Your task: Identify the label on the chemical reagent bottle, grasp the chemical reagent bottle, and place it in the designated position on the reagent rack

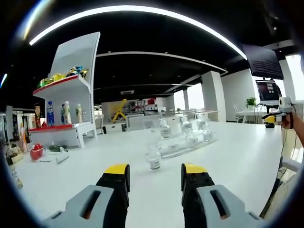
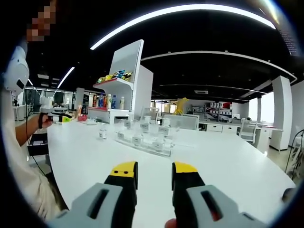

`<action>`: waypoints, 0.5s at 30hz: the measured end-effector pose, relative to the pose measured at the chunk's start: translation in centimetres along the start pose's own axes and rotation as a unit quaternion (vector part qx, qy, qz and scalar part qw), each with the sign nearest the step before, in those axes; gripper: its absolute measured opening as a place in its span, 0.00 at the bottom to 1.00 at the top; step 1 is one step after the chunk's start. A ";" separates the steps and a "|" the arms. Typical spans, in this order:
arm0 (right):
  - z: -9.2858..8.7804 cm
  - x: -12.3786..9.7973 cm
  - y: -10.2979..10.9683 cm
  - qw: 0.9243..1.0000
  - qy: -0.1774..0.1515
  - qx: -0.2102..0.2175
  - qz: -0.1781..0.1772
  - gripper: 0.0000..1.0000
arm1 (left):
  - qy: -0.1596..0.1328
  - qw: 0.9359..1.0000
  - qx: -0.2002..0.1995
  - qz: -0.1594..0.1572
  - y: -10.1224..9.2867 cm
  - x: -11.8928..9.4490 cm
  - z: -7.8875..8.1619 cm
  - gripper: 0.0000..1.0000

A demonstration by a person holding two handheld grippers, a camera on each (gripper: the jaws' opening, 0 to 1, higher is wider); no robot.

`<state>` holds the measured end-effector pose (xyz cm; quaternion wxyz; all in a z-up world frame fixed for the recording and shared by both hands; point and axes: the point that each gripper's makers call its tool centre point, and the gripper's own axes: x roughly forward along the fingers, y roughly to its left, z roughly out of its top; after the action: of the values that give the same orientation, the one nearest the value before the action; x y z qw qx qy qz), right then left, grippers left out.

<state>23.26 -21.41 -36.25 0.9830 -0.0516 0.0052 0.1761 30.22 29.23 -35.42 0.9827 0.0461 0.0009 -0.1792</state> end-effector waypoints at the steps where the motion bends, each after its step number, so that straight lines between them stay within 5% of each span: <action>1: 0.0 0.0 0.0 1.000 0.000 0.000 0.000 0.28 | 0.000 1.000 0.000 -0.001 0.0 0.1 0.0 0.43; 15: 0.1 -0.1 -0.1 1.000 -0.003 0.002 -0.003 0.28 | 0.007 1.000 0.004 -0.005 0.3 2.8 0.1 0.43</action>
<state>23.18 -21.51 -36.11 0.9837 -0.0493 0.0020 0.1729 32.90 28.53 -35.30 0.9815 0.0509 0.0075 -0.1842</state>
